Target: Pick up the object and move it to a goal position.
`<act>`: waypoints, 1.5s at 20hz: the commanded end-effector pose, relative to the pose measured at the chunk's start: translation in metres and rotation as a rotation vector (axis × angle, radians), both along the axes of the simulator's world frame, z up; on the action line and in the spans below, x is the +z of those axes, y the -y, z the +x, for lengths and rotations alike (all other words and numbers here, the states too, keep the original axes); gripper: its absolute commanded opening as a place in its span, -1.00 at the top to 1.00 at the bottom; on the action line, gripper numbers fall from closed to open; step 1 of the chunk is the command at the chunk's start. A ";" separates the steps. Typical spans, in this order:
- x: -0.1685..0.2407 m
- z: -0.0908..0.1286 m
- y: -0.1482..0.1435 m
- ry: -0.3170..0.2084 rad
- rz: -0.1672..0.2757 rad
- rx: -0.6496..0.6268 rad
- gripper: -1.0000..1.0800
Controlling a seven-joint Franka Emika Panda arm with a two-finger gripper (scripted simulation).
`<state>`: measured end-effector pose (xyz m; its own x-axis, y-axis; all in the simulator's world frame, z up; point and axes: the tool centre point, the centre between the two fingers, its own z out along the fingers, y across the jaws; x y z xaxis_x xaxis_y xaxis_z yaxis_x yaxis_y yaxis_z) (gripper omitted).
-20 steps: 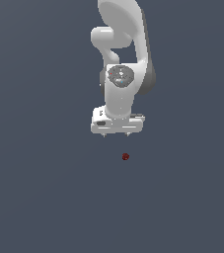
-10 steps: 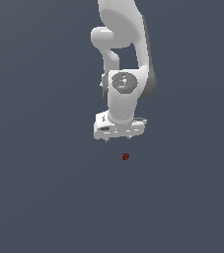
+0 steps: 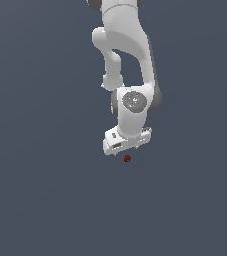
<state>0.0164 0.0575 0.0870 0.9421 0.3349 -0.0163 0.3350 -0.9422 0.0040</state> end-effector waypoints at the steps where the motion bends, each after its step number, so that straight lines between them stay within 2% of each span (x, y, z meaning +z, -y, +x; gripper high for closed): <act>1: -0.009 0.004 -0.006 0.007 0.004 0.043 -0.92; 12: -0.022 0.007 -0.012 0.012 0.009 0.084 -0.92; 22: -0.064 0.007 -0.013 0.013 0.010 0.089 -0.92; 27: -0.070 0.008 -0.013 0.014 0.010 0.089 -0.92; 28: -0.070 0.008 -0.013 0.014 0.010 0.089 1.00; 30: -0.070 0.008 -0.013 0.014 0.010 0.089 1.00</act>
<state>0.0240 0.0704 0.0170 0.9087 0.4174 -0.0006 0.4174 -0.9087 -0.0001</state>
